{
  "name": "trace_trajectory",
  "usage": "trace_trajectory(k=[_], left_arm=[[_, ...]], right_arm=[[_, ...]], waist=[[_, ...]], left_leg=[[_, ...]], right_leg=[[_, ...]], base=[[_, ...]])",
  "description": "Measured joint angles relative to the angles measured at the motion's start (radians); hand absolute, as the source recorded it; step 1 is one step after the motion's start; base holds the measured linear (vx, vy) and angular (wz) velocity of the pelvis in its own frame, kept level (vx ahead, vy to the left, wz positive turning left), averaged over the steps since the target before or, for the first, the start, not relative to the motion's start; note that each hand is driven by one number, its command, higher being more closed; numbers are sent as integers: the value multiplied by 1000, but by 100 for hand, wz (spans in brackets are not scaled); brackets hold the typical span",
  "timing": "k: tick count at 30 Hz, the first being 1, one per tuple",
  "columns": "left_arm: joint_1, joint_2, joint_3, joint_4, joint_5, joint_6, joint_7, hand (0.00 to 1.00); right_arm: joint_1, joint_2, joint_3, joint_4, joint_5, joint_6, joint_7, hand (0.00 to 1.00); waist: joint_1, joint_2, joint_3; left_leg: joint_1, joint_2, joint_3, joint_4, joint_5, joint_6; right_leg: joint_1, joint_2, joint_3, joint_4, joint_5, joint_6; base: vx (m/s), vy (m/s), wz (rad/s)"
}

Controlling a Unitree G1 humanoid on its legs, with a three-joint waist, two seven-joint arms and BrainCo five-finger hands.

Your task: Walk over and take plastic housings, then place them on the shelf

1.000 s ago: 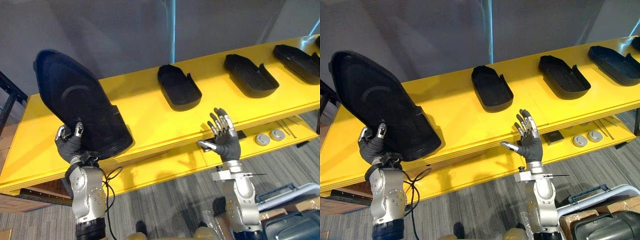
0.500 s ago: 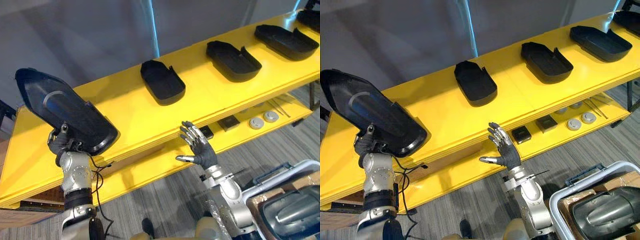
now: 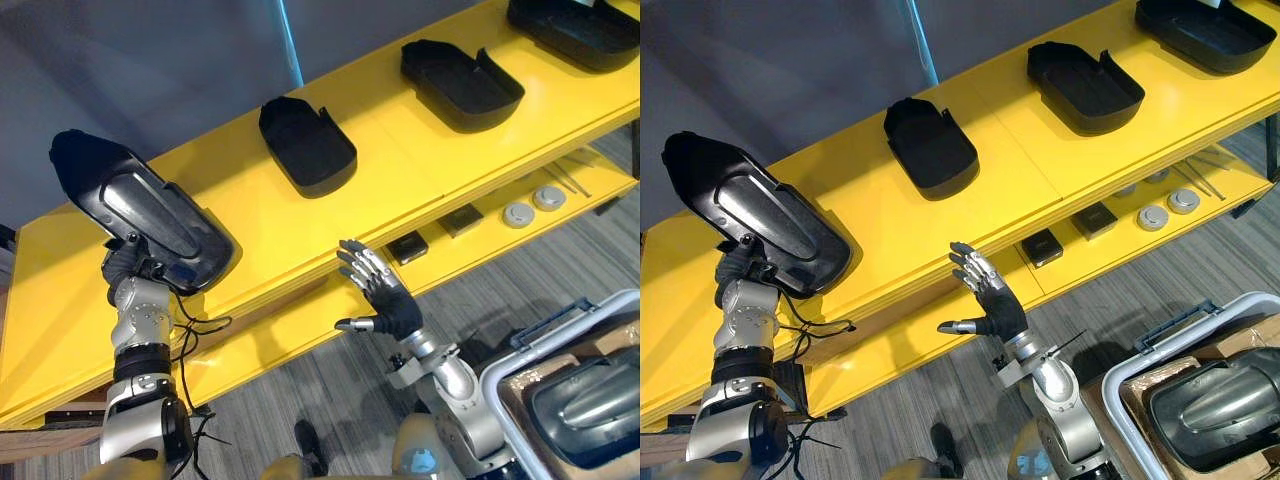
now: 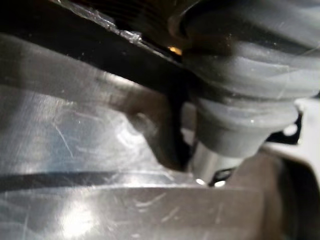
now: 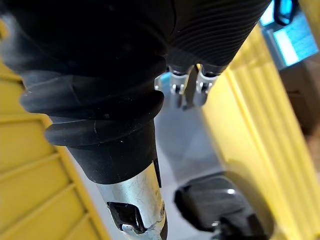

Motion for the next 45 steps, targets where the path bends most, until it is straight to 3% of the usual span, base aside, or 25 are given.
trace_trajectory(k=[5,10,17,19,20,26,36,45], left_arm=[[-19,1,0,31,2,31,-7,100],[-79,31,-1,61,21,41,-37,100],[-202,95,-40,152,100,74,-49,100],[-239,112,-58,166,119,87,-48,100],[-246,112,-60,167,130,91,-44,0],[-317,119,-118,197,256,135,-26,0],[-387,150,-209,199,277,142,-18,0],[-463,203,-367,187,285,101,-12,0]], right_arm=[[-11,-11,7,-11,9,3,0,0],[-12,-25,48,-41,8,3,0,0],[-79,-29,60,-42,40,5,0,0],[-98,-30,65,-43,48,24,-1,0],[-102,-30,65,-43,49,24,-1,0],[-143,-32,64,-43,56,29,-27,0],[-159,-38,60,-44,57,33,-47,0],[-168,-37,44,-34,54,29,-73,0]], waist=[[0,2,3],[-1,3,54],[-1,-15,78],[-2,-20,86],[-3,-21,87],[-2,-24,90],[-3,-35,122],[1,-94,158]], left_leg=[[-1,-1,23,0,0,0],[-2,-2,25,0,1,0],[-36,-5,24,0,2,1],[-35,-5,23,0,3,1],[-36,-5,23,0,3,1],[-54,-4,21,0,5,-1],[-92,-4,-8,0,33,4],[-126,8,-47,-1,58,1]], right_leg=[[-7,-1,5,-2,0,0],[-7,-3,5,-1,1,2],[-31,-6,5,-1,5,6],[-33,-5,5,-2,5,6],[-34,-5,5,-2,5,6],[-49,-4,5,-4,5,6],[-67,-7,-10,6,3,3],[-77,6,-32,6,16,-3]], base=[[14,0,-3],[-14,-1,0],[-2,-2,2],[45,-10,4],[53,-13,4],[24,-10,1],[-7,-8,8],[-40,-26,11]])
